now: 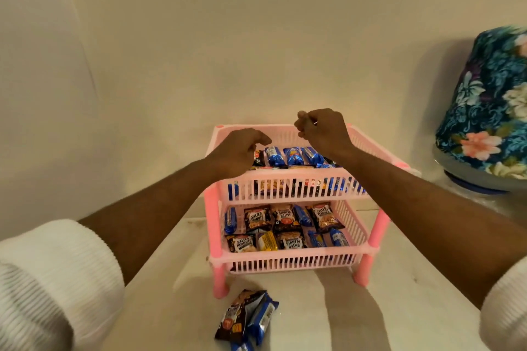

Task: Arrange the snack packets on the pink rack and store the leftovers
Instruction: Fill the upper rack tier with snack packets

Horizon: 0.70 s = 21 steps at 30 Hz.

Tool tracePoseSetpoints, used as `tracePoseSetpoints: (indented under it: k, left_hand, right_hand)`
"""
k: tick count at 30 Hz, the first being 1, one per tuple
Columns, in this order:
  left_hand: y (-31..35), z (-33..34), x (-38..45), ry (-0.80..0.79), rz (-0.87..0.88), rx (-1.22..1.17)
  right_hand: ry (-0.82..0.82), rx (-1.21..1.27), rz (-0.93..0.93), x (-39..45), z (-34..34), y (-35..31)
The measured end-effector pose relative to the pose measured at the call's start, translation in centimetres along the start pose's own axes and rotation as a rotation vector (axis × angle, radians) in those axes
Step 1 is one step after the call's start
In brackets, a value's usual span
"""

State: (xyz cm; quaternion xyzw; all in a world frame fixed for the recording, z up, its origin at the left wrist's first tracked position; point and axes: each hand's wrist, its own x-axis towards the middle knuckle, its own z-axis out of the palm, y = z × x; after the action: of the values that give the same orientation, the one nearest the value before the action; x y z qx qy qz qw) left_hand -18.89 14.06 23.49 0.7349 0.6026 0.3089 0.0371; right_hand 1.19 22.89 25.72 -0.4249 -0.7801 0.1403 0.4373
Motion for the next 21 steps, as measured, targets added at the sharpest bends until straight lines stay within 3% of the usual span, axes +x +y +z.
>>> tracePoseSetpoints:
  k: [9, 12, 21]
  left_hand:
    - [2.0, 4.4, -8.0, 0.215, 0.205, 0.01]
    - [2.0, 6.3, -11.1, 0.262, 0.213, 0.019]
    - [1.7, 14.1, -20.9, 0.04, 0.024, -0.015]
  right_hand:
    - [0.157, -0.068, -0.274, -9.9, 0.5, -1.0]
    - [0.175, -0.032, -0.288, -13.6, 1.8, -0.3]
    - [-0.139, -0.047, -0.161, -25.9, 5.8, 5.5]
